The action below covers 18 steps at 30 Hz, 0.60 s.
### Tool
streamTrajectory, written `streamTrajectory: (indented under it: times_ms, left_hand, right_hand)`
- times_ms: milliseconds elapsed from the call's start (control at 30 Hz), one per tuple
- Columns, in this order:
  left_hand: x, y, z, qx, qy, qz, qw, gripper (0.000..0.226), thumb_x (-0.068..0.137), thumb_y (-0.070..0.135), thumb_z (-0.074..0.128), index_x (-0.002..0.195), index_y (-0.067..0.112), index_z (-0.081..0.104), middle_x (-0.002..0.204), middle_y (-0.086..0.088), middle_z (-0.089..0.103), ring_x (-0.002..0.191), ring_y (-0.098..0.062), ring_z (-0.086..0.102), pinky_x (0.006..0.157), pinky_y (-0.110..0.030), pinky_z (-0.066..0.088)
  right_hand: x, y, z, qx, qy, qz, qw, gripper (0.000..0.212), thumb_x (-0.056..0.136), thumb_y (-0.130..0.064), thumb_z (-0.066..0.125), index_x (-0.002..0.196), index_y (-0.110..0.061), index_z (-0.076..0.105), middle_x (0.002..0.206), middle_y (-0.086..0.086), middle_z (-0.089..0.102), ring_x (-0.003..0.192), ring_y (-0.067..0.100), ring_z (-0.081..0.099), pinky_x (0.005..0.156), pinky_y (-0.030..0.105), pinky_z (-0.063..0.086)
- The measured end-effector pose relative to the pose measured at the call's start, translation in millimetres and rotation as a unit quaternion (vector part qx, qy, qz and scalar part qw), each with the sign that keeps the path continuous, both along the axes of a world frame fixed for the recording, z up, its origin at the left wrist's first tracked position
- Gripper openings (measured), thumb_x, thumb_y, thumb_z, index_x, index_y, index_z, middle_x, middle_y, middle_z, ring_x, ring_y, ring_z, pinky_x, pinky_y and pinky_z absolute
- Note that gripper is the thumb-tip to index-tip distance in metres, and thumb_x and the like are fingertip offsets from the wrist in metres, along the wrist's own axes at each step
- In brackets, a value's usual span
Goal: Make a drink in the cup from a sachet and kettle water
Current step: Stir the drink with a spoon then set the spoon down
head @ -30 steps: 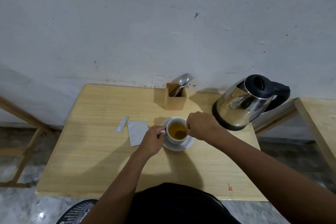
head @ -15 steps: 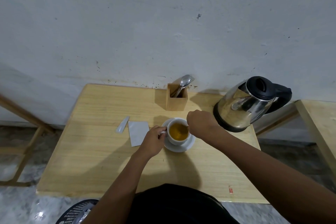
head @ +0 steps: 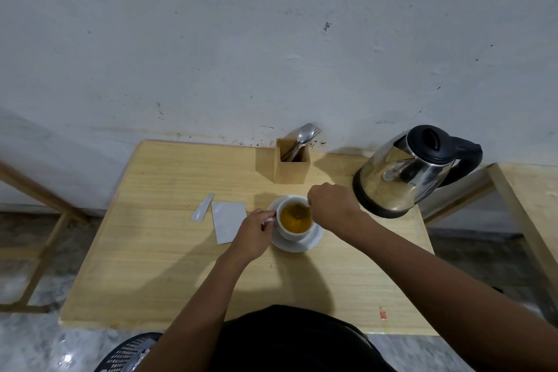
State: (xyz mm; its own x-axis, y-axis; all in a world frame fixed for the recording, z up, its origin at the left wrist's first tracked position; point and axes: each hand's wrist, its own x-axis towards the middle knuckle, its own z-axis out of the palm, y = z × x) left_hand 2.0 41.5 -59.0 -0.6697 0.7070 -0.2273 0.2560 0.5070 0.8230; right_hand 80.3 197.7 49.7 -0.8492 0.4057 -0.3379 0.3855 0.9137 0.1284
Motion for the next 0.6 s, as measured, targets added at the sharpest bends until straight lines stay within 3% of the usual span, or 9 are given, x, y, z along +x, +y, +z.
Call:
streamTrajectory:
  times_ms: [67, 233, 400, 600]
  left_hand:
    - [0.0, 0.0, 0.5, 0.000, -0.001, 0.000, 1.000, 0.030, 0.098, 0.014, 0.044, 0.120, 0.018, 0.063, 0.109, -0.005, 0.060, 0.091, -0.017, 0.057, 0.080, -0.021, 0.043]
    - [-0.3, 0.7, 0.5, -0.006, -0.010, 0.003, 1.000, 0.031, 0.098, 0.014, 0.043, 0.123, 0.018, 0.062, 0.112, -0.003, 0.060, 0.091, -0.015, 0.057, 0.082, -0.023, 0.045]
    - [-0.2, 0.6, 0.6, -0.011, -0.009, 0.007, 1.000, 0.031, 0.098, 0.015, 0.044, 0.123, 0.017, 0.062, 0.113, -0.001, 0.060, 0.091, -0.014, 0.056, 0.082, -0.022, 0.043]
    - [-1.0, -0.1, -1.2, -0.011, -0.016, 0.006, 1.000, 0.032, 0.098, 0.017, 0.044, 0.125, 0.015, 0.061, 0.113, -0.002, 0.060, 0.091, -0.015, 0.058, 0.080, -0.022, 0.043]
  right_hand:
    - [0.6, 2.2, 4.9, 0.005, -0.010, 0.002, 1.000, 0.015, 0.093, -0.020, 0.055, 0.104, -0.012, 0.059, 0.089, 0.004, 0.062, 0.070, 0.019, 0.053, 0.058, 0.030, 0.040]
    - [0.6, -3.9, 8.3, -0.024, -0.028, 0.017, 0.999, 0.016, 0.091, -0.030, 0.056, 0.092, -0.015, 0.053, 0.071, -0.002, 0.050, 0.064, 0.017, 0.052, 0.051, 0.026, 0.035]
    - [-2.2, -9.8, -0.7, -0.007, 0.016, 0.016, 1.000, 0.016, 0.094, -0.026, 0.052, 0.100, -0.017, 0.064, 0.078, 0.000, 0.058, 0.066, 0.018, 0.055, 0.057, 0.029, 0.041]
    - [3.6, -3.6, 4.6, -0.001, -0.005, -0.020, 1.000, 0.013, 0.093, -0.016, 0.053, 0.103, -0.010, 0.058, 0.089, 0.005, 0.062, 0.069, 0.020, 0.052, 0.059, 0.030, 0.039]
